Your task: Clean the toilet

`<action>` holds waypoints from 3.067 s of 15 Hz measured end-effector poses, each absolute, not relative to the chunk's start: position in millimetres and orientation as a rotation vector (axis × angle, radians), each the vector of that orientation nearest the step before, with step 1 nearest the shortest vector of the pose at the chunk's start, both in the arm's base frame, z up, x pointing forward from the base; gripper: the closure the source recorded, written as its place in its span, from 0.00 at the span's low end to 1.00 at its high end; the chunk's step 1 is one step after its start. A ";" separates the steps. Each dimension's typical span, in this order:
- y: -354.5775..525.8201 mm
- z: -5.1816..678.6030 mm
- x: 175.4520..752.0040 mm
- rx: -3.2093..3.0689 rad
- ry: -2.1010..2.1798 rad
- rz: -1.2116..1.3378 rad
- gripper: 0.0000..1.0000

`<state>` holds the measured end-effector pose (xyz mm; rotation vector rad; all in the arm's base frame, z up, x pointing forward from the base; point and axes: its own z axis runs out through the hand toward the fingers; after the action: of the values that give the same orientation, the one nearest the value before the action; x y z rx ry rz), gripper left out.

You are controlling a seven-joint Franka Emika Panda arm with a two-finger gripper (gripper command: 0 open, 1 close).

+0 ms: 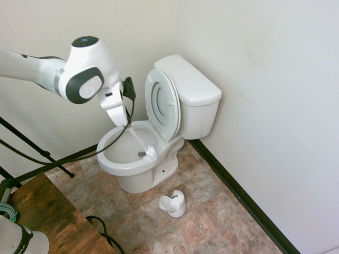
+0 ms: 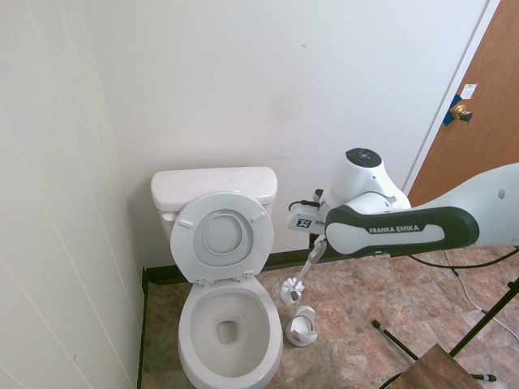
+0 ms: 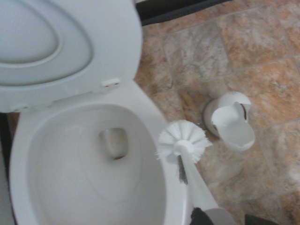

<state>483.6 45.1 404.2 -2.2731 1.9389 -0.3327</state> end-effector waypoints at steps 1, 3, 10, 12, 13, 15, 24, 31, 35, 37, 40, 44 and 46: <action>65.0 403.0 483.6 -2.278 1.919 -0.339 1.00; 96.7 390.8 490.6 -2.289 1.895 -0.343 1.00; 192.4 302.8 579.8 -2.320 1.900 -0.341 1.00; 195.7 276.2 608.6 -2.309 1.944 -0.363 1.00; 196.6 262.6 621.2 -2.307 1.964 -0.370 1.00; 200.0 233.7 639.6 -2.307 1.997 -0.366 1.00; 237.3 178.8 667.8 -2.359 2.045 -0.342 1.00; 300.0 168.4 675.7 -2.456 2.007 -0.355 1.00; 331.3 148.0 662.0 -2.524 1.970 -0.355 1.00; 336.4 146.7 654.1 -2.541 1.952 -0.339 1.00; 338.1 152.4 626.7 -2.573 1.925 -0.301 1.00; 321.7 157.8 587.7 -2.632 1.906 -0.247 1.00; 293.1 161.1 578.1 -2.615 1.921 -0.231 1.00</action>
<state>578.1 293.1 161.1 -2.6151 1.9207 -0.2313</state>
